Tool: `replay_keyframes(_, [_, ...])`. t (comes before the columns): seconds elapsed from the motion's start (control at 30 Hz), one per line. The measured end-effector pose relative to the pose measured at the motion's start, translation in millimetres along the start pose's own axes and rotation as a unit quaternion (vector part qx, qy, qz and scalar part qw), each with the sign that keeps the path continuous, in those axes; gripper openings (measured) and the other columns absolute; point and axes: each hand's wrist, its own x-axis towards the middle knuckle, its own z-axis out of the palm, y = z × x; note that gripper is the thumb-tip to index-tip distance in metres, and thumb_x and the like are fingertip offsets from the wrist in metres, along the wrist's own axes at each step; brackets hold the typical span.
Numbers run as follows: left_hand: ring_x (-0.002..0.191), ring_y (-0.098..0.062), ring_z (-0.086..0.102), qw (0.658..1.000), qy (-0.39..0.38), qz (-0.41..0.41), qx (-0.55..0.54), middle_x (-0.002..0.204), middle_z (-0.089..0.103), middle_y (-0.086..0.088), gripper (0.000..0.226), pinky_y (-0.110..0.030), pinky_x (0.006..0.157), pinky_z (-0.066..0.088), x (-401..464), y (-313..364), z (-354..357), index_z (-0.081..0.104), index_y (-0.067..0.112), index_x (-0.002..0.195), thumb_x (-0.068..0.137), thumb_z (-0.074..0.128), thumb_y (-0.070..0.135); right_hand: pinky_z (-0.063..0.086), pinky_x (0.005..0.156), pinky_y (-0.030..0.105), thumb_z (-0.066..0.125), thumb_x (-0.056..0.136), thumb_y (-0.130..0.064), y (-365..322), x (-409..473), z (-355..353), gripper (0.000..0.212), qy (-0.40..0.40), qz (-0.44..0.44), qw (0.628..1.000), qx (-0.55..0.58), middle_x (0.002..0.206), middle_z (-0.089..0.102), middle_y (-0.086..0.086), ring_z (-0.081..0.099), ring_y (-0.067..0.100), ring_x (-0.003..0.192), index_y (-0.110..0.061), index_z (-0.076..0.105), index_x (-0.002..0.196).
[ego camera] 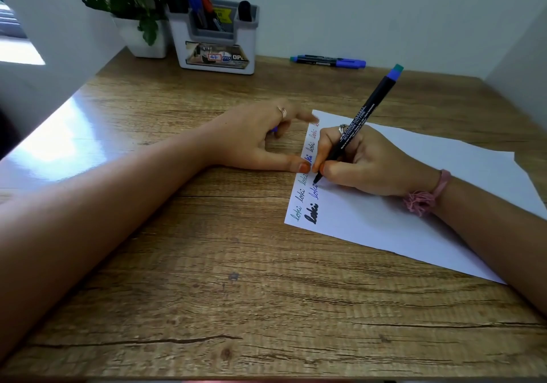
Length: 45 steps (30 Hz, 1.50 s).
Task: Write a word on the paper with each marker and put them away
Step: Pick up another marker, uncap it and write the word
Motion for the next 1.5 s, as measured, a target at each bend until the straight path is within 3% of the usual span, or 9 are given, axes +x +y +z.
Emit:
replay_keyframes(0.1, [0.073,0.012,0.046,0.997,0.034,-0.026,-0.072,0.095,0.039,0.020,0.087,-0.006,0.060,0.037,-1,-3,2,0.027,0.024,0.135,0.068,0.066,0.064,0.040,0.051,0.014,0.057,0.073,-0.007,-2,-1,0,0.007,0.008,-0.005,1.000,0.005,0.064,0.060,0.003,0.050,0.005,0.054,0.000,0.059,0.074])
replay_keyframes(0.2, [0.078,0.000,0.048,0.981,0.058,-0.065,-0.176,0.098,0.040,0.008,0.053,-0.012,0.069,0.042,-3,-6,2,0.022,0.028,0.123,0.079,0.052,0.029,0.033,0.040,0.011,0.047,0.077,0.001,-3,-1,-2,0.011,0.033,0.000,0.997,0.071,0.053,0.058,-0.014,0.042,0.001,0.039,-0.008,0.052,0.074])
replay_keyframes(0.43, [0.097,0.001,0.056,0.970,0.059,-0.095,-0.214,0.102,0.049,0.002,0.045,-0.013,0.085,0.042,2,-11,2,0.021,0.020,0.115,0.086,0.035,-0.011,0.041,0.044,0.018,0.056,0.076,-0.010,-11,2,-9,0.007,0.076,-0.013,0.984,0.158,0.059,0.058,-0.004,0.049,0.009,0.049,-0.011,0.056,0.082])
replay_keyframes(0.53, [0.097,0.006,0.060,0.973,0.046,-0.088,-0.207,0.106,0.049,0.005,0.042,-0.008,0.087,0.044,1,-13,3,0.023,0.023,0.115,0.090,0.042,-0.005,0.044,0.055,0.024,0.043,0.078,-0.011,-16,2,-18,0.026,0.096,0.006,0.980,0.176,0.082,0.070,0.001,0.061,0.011,0.071,-0.011,0.065,0.091])
replay_keyframes(0.67, [0.068,0.013,0.052,0.979,0.035,-0.086,-0.182,0.081,0.045,0.010,0.029,-0.006,0.070,0.042,0,-11,3,0.037,0.008,0.117,0.091,0.049,0.002,0.045,0.061,0.024,0.043,0.079,-0.013,-14,1,-24,0.029,0.164,0.018,0.979,0.124,0.091,0.074,0.002,0.064,0.010,0.078,-0.013,0.065,0.098])
replay_keyframes(0.93, [0.102,-0.012,0.062,0.963,0.019,-0.081,-0.258,0.111,0.053,-0.004,0.043,-0.024,0.093,0.050,-1,-3,0,0.032,0.027,0.113,0.087,0.058,0.004,0.056,0.066,0.026,0.055,0.075,-0.013,-5,2,-16,0.011,0.215,0.049,0.956,0.196,0.080,0.074,0.006,0.070,0.016,0.073,-0.013,0.054,0.086])
replay_keyframes(1.1, [0.095,-0.013,0.066,0.953,0.011,-0.089,-0.290,0.103,0.060,-0.003,0.038,-0.027,0.088,0.054,-1,-2,-3,0.040,0.032,0.107,0.086,0.062,0.009,0.056,0.075,0.034,0.054,0.089,-0.007,-1,3,-13,0.008,0.217,0.065,0.948,0.224,0.087,0.074,0.006,0.071,0.024,0.087,-0.015,0.056,0.090])
replay_keyframes(1.23, [0.096,-0.027,0.065,0.953,0.024,-0.095,-0.285,0.106,0.061,-0.004,0.034,-0.041,0.087,0.054,0,-1,-3,0.044,0.033,0.105,0.085,0.065,0.015,0.056,0.082,0.039,0.048,0.093,-0.009,0,4,-11,0.013,0.201,0.061,0.951,0.225,0.094,0.071,0.004,0.069,0.030,0.097,-0.014,0.057,0.102])
replay_keyframes(1.5, [0.089,-0.026,0.068,0.906,0.109,-0.136,-0.385,0.100,0.060,0.001,0.042,-0.031,0.083,0.057,1,3,-5,0.046,0.022,0.105,0.076,0.072,0.009,0.054,0.089,0.044,0.055,0.082,-0.019,0,3,-10,0.018,0.190,0.068,0.955,0.219,0.109,0.068,0.008,0.069,0.031,0.096,-0.019,0.053,0.099])
